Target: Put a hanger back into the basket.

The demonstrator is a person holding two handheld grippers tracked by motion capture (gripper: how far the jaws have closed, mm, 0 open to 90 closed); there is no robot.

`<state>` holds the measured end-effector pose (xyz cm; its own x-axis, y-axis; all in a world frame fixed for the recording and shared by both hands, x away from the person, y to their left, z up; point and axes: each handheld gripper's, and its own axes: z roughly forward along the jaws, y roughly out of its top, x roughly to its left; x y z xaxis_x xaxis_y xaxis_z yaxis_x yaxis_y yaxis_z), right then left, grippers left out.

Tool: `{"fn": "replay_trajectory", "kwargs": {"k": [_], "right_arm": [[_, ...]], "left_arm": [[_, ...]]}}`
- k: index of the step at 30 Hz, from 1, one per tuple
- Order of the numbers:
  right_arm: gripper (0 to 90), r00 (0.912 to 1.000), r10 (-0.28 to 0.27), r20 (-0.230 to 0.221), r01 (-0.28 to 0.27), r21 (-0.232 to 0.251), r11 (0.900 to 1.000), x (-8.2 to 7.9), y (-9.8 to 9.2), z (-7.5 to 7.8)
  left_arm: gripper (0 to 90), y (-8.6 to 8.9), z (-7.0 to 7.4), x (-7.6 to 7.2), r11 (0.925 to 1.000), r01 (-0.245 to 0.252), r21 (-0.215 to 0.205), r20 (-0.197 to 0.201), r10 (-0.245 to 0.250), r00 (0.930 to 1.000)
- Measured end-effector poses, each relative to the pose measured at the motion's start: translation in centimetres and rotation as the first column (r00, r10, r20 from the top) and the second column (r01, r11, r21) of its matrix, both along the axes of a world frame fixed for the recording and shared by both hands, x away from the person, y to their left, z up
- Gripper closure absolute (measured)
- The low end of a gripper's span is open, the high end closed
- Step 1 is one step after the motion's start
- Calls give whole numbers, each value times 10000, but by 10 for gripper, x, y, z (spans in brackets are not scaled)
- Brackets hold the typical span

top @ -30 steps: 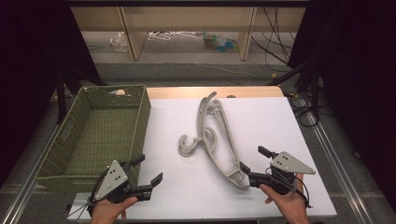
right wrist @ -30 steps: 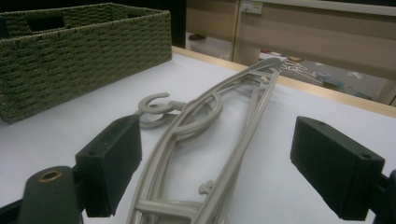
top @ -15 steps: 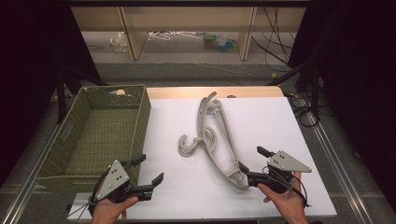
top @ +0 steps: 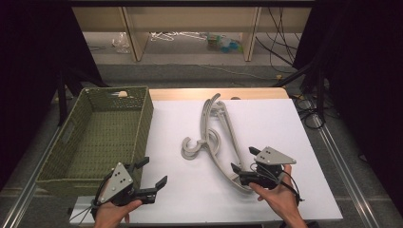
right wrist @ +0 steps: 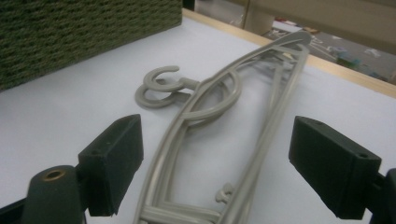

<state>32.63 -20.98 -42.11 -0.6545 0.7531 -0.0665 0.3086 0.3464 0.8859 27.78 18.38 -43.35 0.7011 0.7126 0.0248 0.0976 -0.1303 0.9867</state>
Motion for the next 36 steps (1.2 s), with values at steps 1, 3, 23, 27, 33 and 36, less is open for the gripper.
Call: {"fn": "replay_trajectory", "kwargs": {"k": [1, 3, 23, 27, 33, 36], "right_arm": [[188, 9998, 114, -153, -116, -111, 9999, 2, 4, 0], [209, 9988, 306, -372, -320, -386, 9987, 6, 14, 0], [466, 9415, 512, -3330, -1400, -2486, 9584, 58, 73, -22], [509, 9229, 540, -3813, -1651, -2648, 9501, 68, 78, -25], [557, 9082, 490, -4157, -1794, -2807, 9429, 73, 83, -31], [574, 8986, 427, -4368, -1799, -2779, 9436, 77, 85, -34]], "left_arm": [[158, 1, 1, 0, 9999, -20, 98, 25, 19, 10000], [158, 1, 0, -1, 9999, -6, 124, 39, 5, 10000], [158, 1, -1, -4, 9994, 135, 306, 25, -136, 9999], [158, 0, 1, -3, 9993, 177, 315, 131, -181, 9998], [161, -1, 1, -4, 9994, 204, 281, 81, -207, 9998], [161, -3, -1, -5, 9985, 270, 471, -16, -269, 9996]]}}
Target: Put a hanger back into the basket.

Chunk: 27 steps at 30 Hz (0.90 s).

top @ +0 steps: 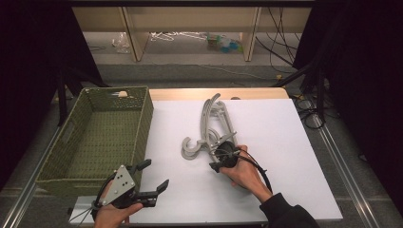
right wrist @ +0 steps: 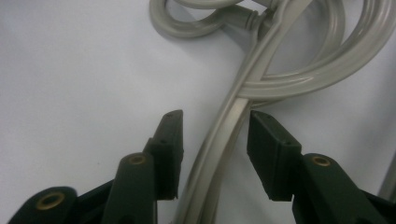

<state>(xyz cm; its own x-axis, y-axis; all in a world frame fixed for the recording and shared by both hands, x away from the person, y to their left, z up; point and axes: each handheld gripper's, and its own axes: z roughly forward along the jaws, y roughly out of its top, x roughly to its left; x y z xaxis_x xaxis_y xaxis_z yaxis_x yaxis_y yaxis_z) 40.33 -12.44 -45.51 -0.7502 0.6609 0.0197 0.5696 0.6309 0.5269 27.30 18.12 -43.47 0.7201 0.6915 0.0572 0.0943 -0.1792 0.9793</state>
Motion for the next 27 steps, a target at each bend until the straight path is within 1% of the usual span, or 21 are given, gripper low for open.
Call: {"fn": "replay_trajectory", "kwargs": {"k": [2, 3, 5, 7, 8, 9, 10, 11, 13, 14, 15, 16, 17, 19, 21, 23, 27], "right_arm": [[586, 10000, -31, -34, 31, 27, 10000, 1, 1, -1], [604, 10000, -67, -11, 67, -51, 10000, 3, 2, -2], [623, 10000, -84, 49, 85, -134, 9999, 4, 3, -1], [653, 9999, -142, -26, 141, -126, 9998, 5, 5, 1], [671, 9998, -35, 183, 39, -204, 9998, 6, 5, 1], [687, 9998, -85, 181, 88, -172, 9998, 5, 5, 3], [691, 9998, -126, 175, 129, -177, 9998, 5, 5, 4], [695, 9998, -157, 137, 160, -161, 9997, 5, 5, 5], [699, 9998, -159, 100, 160, -130, 9998, 5, 5, 5], [706, 9998, -180, 88, 180, -53, 9998, 4, 4, 7], [707, 9997, -216, 114, 217, -65, 9997, 3, 4, 8], [710, 9997, -182, 176, 182, -5, 9998, 3, 4, 10], [712, 9996, -242, 177, 243, -30, 9997, 2, 3, 12], [715, 9994, -255, 233, 253, 85, 9996, 1, 1, 17], [719, 9994, -183, 279, 179, 178, 9997, -1, -2, 21], [725, 9992, -262, 297, 254, 249, 9994, -3, -6, 25], [739, 9986, -371, 374, 355, 418, 9985, -9, -17, 34]], "left_arm": [[161, 0, 1, 0, 10000, 2, -29, 25, -2, 10000], [162, -1, 2, 1, 10000, 9, -62, 95, -8, 10000], [162, -1, 0, 0, 10000, 63, 64, 30, -64, 10000], [162, -1, 1, 0, 10000, 57, 41, 55, -58, 10000], [162, -1, 2, 0, 10000, 64, 23, 117, -64, 9999], [163, -1, 2, 1, 10000, 70, 32, 160, -70, 9998], [163, -1, 1, 1, 9999, 83, 92, 148, -85, 9999], [163, -1, 0, 0, 9999, 82, 92, 50, -82, 10000], [162, -1, 0, -1, 9999, 103, 123, 69, -104, 9999], [163, -1, 2, 0, 9999, 112, -57, 125, -111, 9999], [163, -1, 2, 0, 10000, 76, 23, 126, -77, 9999], [163, -1, 1, 0, 9999, 119, -34, 153, -118, 9998], [163, -1, 1, -1, 9999, 89, 72, 91, -90, 9999], [163, -1, 2, -1, 10000, 78, 24, 68, -78, 9999], [163, 0, 2, -1, 10000, 80, 22, 134, -81, 9999], [163, 0, 2, -1, 9999, 93, 79, 123, -94, 9999], [164, 0, 2, -1, 10000, 66, 19, 160, -67, 9999]]}}
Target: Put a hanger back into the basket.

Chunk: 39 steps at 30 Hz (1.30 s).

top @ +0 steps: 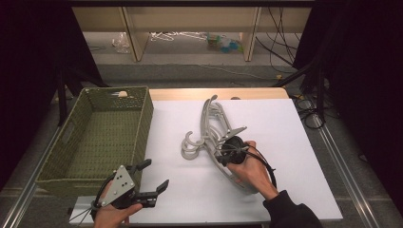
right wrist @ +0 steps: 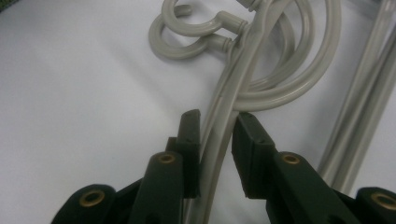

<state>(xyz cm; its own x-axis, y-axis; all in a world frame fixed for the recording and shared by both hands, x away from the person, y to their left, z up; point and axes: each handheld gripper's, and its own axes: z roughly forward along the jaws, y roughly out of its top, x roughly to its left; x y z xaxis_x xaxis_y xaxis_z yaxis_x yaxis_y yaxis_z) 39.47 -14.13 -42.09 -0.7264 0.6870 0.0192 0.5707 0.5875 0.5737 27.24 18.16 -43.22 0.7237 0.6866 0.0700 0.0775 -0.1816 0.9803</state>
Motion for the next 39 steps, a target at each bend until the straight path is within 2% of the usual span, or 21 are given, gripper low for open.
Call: {"fn": "replay_trajectory", "kwargs": {"k": [7, 8, 10, 13, 15, 16, 18, 19, 22, 28, 30, 31, 33, 37, 39], "right_arm": [[759, 9997, -12, 247, 18, -215, 9998, -8, -16, 7], [763, 9992, 65, 389, -56, -240, 9997, -9, -19, 8], [772, 9995, 5, 330, 5, -308, 9995, -13, -22, 12], [786, 9983, 214, 540, -195, -348, 9992, -13, -28, 14], [792, 9959, 180, 888, -142, -432, 9990, -13, -32, 14], [794, 9958, 379, 830, -333, -557, 9979, -13, -34, 16], [796, 9962, 319, 808, -272, -584, 9979, -14, -36, 17], [803, 9952, 363, 905, -313, -560, 9979, -15, -40, 19], [814, 9939, 254, 1075, -194, -571, 9982, -16, -48, 23], [819, 9889, 386, 1433, -339, -354, 9988, -24, -59, 32], [819, 9877, 526, 1474, -477, -370, 9982, -25, -61, 33], [820, 9802, 916, 1755, -908, -129, 9958, -26, -63, 34], [821, 9789, 1228, 1635, -1242, -17, 9923, -30, -63, 38], [821, 9709, 1691, 1696, -1743, 161, 9846, -36, -56, 39], [821, 9680, 2031, 1475, -2084, 217, 9778, -38, -53, 38]], "left_arm": [[164, -1, 0, -1, 10000, 50, 59, -20, -50, 10000], [164, -1, 0, -1, 10000, 50, 59, -20, -50, 10000], [164, 0, 0, -1, 10000, 42, 73, -18, -42, 10000], [165, 0, 0, -1, 9999, 29, 100, 1, -29, 10000], [165, 0, 0, -1, 10000, 42, 74, 5, -42, 10000], [165, 0, 0, -1, 10000, 28, 24, 1, -28, 10000], [166, 0, 0, 0, 10000, 36, -22, 31, -36, 10000], [166, 1, 0, 0, 10000, 17, 91, 17, -18, 10000], [166, 0, 0, 0, 10000, 22, 79, 14, -22, 10000], [166, 0, 0, 0, 9999, -16, 134, -35, 16, 10000], [167, 1, 0, 0, 9999, -20, 162, -19, 20, 10000], [167, 1, 0, 0, 9998, -6, 184, 21, 5, 10000], [167, 1, 0, 0, 9998, -26, 193, 24, 25, 10000], [168, 0, 0, 0, 9997, -40, 257, -1, 40, 10000], [169, -1, -1, 0, 9997, -87, 224, -34, 87, 10000]]}}
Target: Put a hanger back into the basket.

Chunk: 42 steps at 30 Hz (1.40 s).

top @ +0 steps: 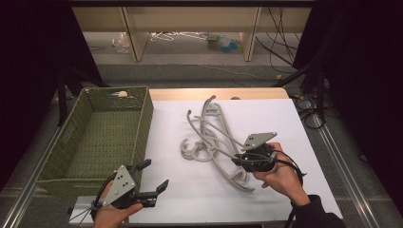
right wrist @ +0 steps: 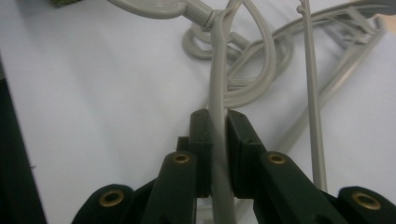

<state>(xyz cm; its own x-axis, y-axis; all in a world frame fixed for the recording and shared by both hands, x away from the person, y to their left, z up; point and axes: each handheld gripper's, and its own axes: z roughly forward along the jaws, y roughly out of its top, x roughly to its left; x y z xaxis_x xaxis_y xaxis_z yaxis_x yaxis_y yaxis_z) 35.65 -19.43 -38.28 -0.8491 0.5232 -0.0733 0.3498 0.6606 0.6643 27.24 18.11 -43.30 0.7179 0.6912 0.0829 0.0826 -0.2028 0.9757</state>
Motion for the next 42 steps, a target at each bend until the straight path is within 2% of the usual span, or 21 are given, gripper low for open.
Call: {"fn": "replay_trajectory", "kwargs": {"k": [2, 3, 8, 11, 12, 16, 17, 18, 24, 26, 27, 28, 29, 31, 34, 35, 36, 39, 40, 41, 42], "right_arm": [[821, 9998, 126, -124, -126, 14, 9999, -1, 1, -1], [822, 9991, 387, -145, -385, 126, 9992, -4, 3, -4], [823, 9934, 1004, -556, -995, 185, 9949, -9, 5, -4], [822, 9909, 1209, -591, -1194, 289, 9924, -13, 8, -6], [822, 9881, 1360, -717, -1346, 244, 9906, -15, 8, -5], [823, 9847, 1589, -710, -1569, 330, 9871, -20, 11, -4], [823, 9777, 1945, -791, -1921, 371, 9807, -22, 11, -3], [823, 9779, 1938, -787, -1911, 397, 9808, -23, 12, -2], [822, 9661, 2427, -877, -2391, 498, 9697, -30, 16, -2], [822, 9577, 2709, -967, -2671, 502, 9623, -33, 19, -2], [822, 9562, 2756, -985, -2724, 447, 9611, -34, 20, -2], [822, 9531, 2861, -989, -2834, 409, 9581, -35, 21, -2], [822, 9509, 2910, -1052, -2882, 414, 9567, -36, 21, -3], [822, 9469, 3029, -1078, -2998, 441, 9530, -37, 23, -4], [822, 9402, 3212, -1132, -3182, 441, 9470, -38, 24, -5], [822, 9402, 3212, -1132, -3182, 441, 9470, -38, 24, -5], [822, 9399, 3215, -1154, -3179, 486, 9469, -39, 24, -5], [822, 9348, 3351, -1180, -3309, 539, 9421, -39, 24, -7], [822, 9348, 3351, -1180, -3309, 539, 9421, -39, 24, -7], [822, 9316, 3430, -1203, -3381, 591, 9392, -40, 24, -7], [822, 9292, 3467, -1278, -3409, 656, 9378, -40, 25, -7]], "left_arm": [[171, 0, 0, 0, 10000, 3, 93, 35, -4, 10000], [173, -2, 0, 1, 9997, 0, 236, 6, 0, 10000], [182, -12, -1, 4, 9991, 181, 384, -14, -180, 9998], [211, -20, -3, 6, 9943, 275, 1026, -87, -267, 9996], [211, -22, -4, 6, 9940, 267, 1063, -131, -255, 9996], [240, -28, -4, 10, 9910, 424, 1271, -142, -409, 9991], [244, -31, -3, 13, 9879, 442, 1487, -58, -438, 9990], [247, -33, -4, 14, 9874, 468, 1508, -39, -468, 9989], [263, -38, -8, 20, 9808, 622, 1849, -97, -615, 9981], [261, -42, -9, 23, 9728, 891, 2138, -76, -895, 9960], [267, -42, -9, 23, 9728, 891, 2138, -76, -895, 9960], [271, -47, -11, 24, 9674, 1158, 2251, -216, -1138, 9933], [272, -47, -11, 24, 9674, 1158, 2251, -216, -1138, 9933], [291, -55, -13, 26, 9505, 1538, 2702, -108, -1567, 9876], [337, -60, -16, 28, 9387, 1844, 2913, -151, -1882, 9820], [350, -60, -16, 28, 9387, 1844, 2913, -151, -1882, 9820], [376, -64, -17, 30, 9339, 2027, 2945, -275, -2037, 9786], [414, -68, -18, 31, 9196, 2298, 3187, -218, -2353, 9717], [448, -68, -18, 31, 9196, 2298, 3187, -218, -2353, 9717], [470, -70, -19, 31, 9076, 2516, 3361, -230, -2592, 9656], [478, -71, -18, 32, 9019, 2621, 3434, -211, -2716, 9622]]}}
